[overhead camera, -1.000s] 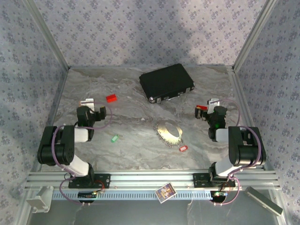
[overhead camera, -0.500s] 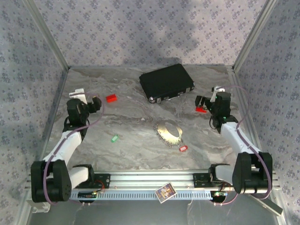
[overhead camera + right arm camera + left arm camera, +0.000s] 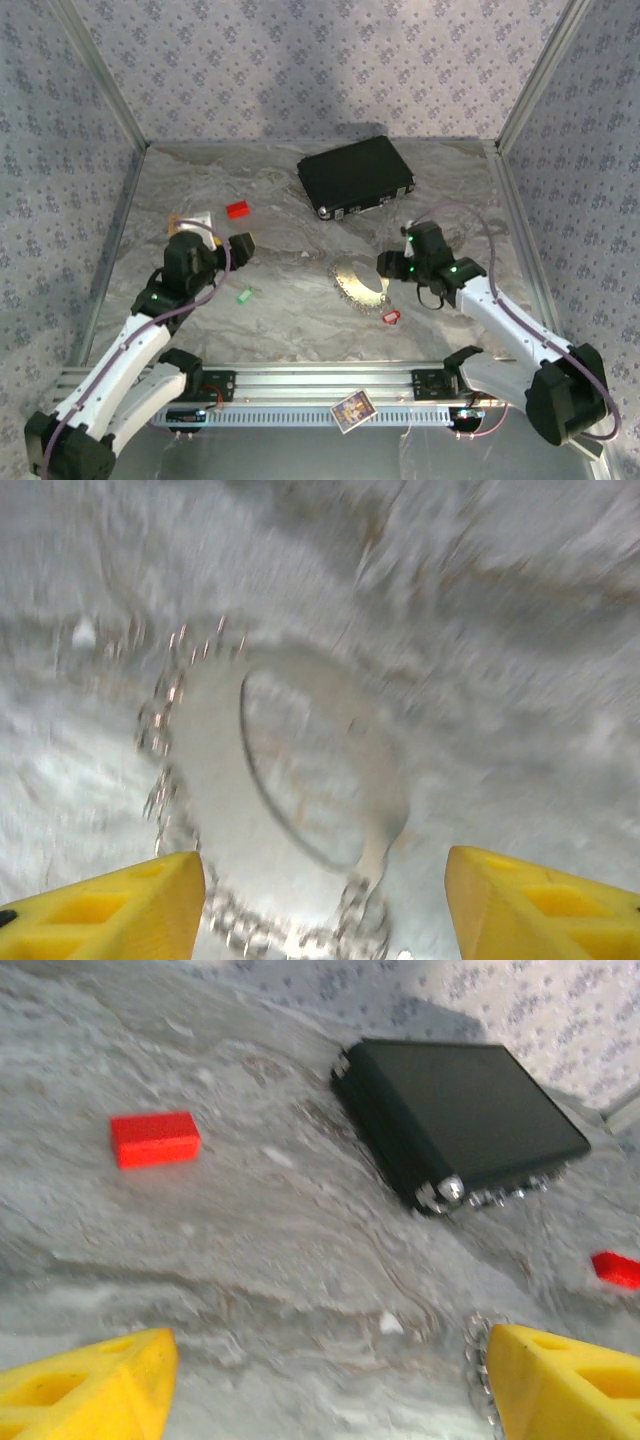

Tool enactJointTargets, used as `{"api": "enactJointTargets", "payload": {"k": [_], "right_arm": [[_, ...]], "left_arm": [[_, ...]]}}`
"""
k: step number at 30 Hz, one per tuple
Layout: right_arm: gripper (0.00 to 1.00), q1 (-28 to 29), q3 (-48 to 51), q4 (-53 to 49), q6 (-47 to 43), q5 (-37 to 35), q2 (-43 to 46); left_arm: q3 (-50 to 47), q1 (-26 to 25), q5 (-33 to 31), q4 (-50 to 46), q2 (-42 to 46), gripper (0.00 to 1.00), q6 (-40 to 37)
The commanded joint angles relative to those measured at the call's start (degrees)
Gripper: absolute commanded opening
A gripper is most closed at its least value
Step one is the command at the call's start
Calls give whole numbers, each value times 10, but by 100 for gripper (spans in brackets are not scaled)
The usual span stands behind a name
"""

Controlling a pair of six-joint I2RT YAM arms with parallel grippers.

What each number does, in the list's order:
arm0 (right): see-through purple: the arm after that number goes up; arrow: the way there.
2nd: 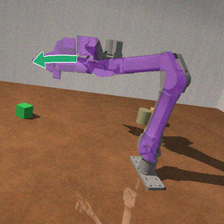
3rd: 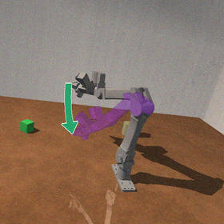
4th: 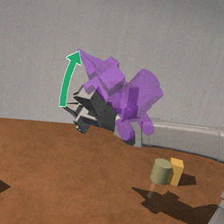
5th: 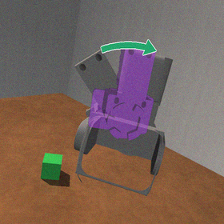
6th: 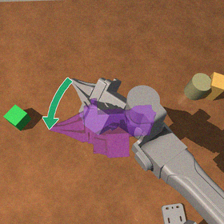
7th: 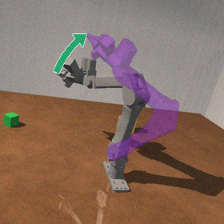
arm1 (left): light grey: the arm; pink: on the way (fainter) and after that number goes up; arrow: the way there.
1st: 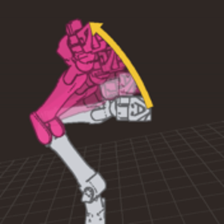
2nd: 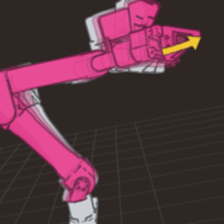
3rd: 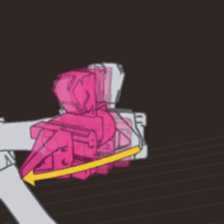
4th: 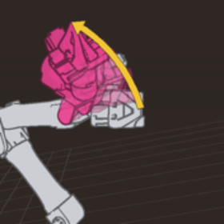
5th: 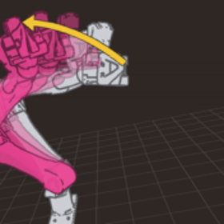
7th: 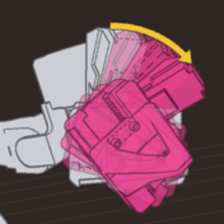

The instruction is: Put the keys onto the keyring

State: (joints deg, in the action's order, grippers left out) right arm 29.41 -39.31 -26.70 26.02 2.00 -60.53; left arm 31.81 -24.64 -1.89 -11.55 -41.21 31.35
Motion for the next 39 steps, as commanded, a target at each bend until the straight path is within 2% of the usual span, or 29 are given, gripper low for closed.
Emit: {"api": "enactJointTargets", "payload": {"k": [1, 5, 13, 19, 25, 34, 39], "right_arm": [[65, 58, -9, -75, 45, -53, 4], [63, 98, 12, -88, 76, -81, 14], [60, 105, 30, -99, 131, -97, 4], [59, 94, 25, -112, 142, -98, -11], [57, 79, 23, -117, 143, -100, -20], [57, 63, 26, -103, 161, -100, -48], [59, 53, 26, -80, 158, -85, -54]], "left_arm": [[-30, -40, -31, -52, 18, 79, 70], [-40, -89, -37, -50, 10, 79, 88], [-29, -161, -43, -36, -46, 81, 98], [-30, -168, -50, 2, -69, 80, 82], [-52, -168, -70, 86, -82, 80, 74], [-2, -168, -69, 116, -192, 84, 35], [3, -168, -72, 159, -236, 85, 54]]}}
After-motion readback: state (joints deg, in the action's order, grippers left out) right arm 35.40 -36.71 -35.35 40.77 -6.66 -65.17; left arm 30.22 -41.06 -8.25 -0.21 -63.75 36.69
